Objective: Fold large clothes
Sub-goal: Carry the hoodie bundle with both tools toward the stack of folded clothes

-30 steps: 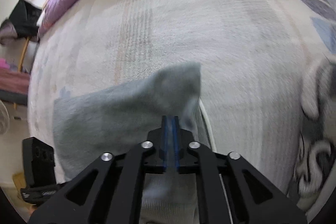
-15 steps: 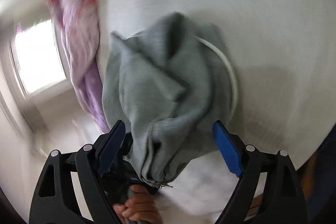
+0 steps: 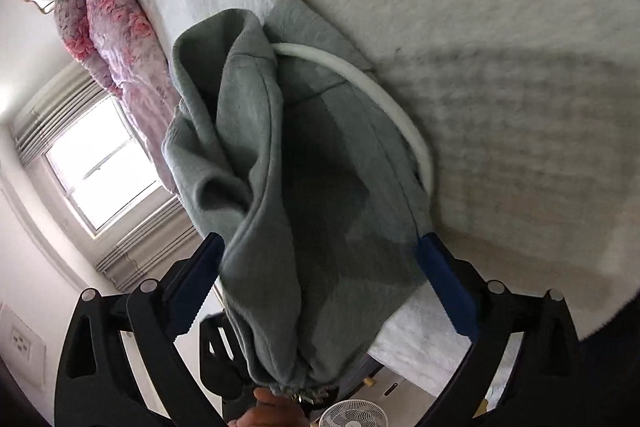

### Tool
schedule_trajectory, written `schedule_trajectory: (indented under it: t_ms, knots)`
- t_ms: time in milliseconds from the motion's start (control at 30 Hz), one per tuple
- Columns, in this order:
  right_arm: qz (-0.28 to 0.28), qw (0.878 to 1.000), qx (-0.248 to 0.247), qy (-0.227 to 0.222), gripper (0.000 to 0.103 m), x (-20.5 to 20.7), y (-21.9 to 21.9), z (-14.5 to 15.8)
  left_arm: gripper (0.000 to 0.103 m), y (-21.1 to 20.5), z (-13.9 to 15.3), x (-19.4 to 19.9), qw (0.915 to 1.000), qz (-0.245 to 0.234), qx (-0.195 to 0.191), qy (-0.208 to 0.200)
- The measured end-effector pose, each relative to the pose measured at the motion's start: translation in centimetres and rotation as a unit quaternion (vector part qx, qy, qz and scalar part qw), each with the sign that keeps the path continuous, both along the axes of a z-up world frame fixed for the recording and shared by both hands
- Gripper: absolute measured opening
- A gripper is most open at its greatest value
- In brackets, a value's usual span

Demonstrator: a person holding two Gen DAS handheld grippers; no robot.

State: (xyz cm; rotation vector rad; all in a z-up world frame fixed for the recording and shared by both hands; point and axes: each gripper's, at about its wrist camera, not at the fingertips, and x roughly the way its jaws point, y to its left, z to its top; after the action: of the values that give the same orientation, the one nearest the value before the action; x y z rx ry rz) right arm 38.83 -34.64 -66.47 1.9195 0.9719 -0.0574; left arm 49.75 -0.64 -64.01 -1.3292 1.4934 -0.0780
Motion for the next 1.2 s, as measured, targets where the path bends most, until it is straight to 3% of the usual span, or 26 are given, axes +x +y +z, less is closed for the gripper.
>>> schedule_trajectory:
  t_ms: [267, 433, 500, 533, 567, 633, 733, 867, 1033, 1200]
  knots:
    - [-0.013, 0.999, 0.029, -0.042, 0.096, 2.1, 0.8, -0.9, 0.044, 1.0, 0.0, -0.6, 0.9998, 0.003, -0.015, 0.01]
    - [0.004, 0.999, 0.017, -0.046, 0.096, 2.9, 0.9, -1.3, 0.044, 1.2, -0.5, -0.8, 0.9996, -0.007, -0.023, 0.011]
    - [0.036, 0.998, -0.012, -0.04, 0.087, 3.5, 0.7, -0.4, 0.044, 1.1, -0.3, -0.6, 0.9996, -0.009, -0.025, 0.008]
    - [0.056, 0.997, -0.033, -0.049, 0.064, 4.0, 0.4, 0.7, 0.045, 1.1, -0.1, -0.5, 0.9997, -0.011, -0.023, 0.004]
    - [0.068, 0.995, -0.048, -0.051, 0.051, 4.2, 0.0, 1.5, 0.045, 1.1, 0.5, -0.2, 0.9997, -0.017, -0.02, -0.005]
    - [0.099, 0.99, -0.082, -0.058, 0.044, 4.8, -0.7, 4.0, 0.045, 0.8, 2.0, 0.4, 0.9988, -0.038, -0.01, -0.029]
    - [0.131, 0.98, -0.129, -0.08, 0.04, 5.4, -2.0, 8.4, 0.044, -0.4, 5.4, 1.1, 0.9949, -0.067, -0.007, -0.075]
    - [0.137, 0.972, -0.155, -0.116, 0.04, 5.5, -4.5, 13.9, 0.044, -3.0, 11.1, 2.0, 0.984, -0.106, -0.004, -0.143]
    - [0.134, 0.958, -0.184, -0.173, 0.04, 4.7, -9.6, 21.4, 0.044, -8.5, 19.1, 3.1, 0.9624, -0.146, -0.004, -0.229]
    - [0.119, 0.942, -0.23, -0.213, 0.04, 3.5, -17.4, 27.4, 0.044, -16.8, 24.5, 4.7, 0.9401, -0.172, -0.031, -0.293]
